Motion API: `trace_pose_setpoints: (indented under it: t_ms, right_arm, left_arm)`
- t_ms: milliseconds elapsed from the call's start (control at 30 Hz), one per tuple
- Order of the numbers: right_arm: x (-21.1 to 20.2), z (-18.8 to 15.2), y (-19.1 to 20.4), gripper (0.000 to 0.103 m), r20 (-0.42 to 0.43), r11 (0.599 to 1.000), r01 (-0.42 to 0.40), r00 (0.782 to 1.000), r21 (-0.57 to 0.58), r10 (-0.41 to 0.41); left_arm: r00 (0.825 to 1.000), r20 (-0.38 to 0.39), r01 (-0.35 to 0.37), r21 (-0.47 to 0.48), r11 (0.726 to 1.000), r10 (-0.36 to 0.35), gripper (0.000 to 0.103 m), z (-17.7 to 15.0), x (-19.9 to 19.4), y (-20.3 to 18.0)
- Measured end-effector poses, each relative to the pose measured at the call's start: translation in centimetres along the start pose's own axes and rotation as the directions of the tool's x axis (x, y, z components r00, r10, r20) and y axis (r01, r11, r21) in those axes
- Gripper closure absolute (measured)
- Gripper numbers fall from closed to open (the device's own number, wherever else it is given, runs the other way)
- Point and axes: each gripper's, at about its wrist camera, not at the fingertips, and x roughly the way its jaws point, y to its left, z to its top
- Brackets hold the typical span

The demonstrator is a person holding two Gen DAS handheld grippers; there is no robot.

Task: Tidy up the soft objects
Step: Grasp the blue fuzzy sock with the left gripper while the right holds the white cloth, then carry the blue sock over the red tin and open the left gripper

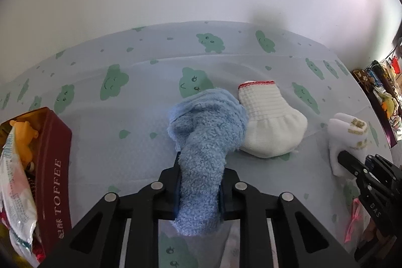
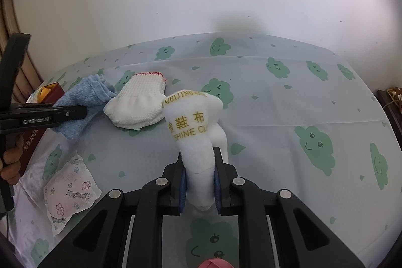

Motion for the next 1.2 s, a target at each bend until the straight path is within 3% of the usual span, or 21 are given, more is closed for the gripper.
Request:
trace_pose_setpoints:
  t_ms: [633, 1067, 1200]
  right_arm:
    - [0.0, 0.0, 0.0, 0.087, -0.006, 1.000, -0.008, 1.000, -0.004, 0.008]
    - [0.1, 0.0, 0.1, 0.087, -0.010, 1.000, -0.009, 1.000, -0.010, 0.009]
    - [0.0, 0.0, 0.1, 0.087, -0.009, 1.000, -0.009, 1.000, -0.010, 0.009]
  left_arm:
    - [0.993, 0.066, -0.095, -0.075, 0.993, 0.100, 0.082, -3.9, -7.8, 1.1]
    - [0.985, 0.105, -0.117, -0.192, 0.974, 0.138, 0.082, -5.6, -13.9, 5.3]
    - [0.974, 0.128, -0.159, -0.204, 0.966, 0.188, 0.082, -5.9, -15.4, 6.7]
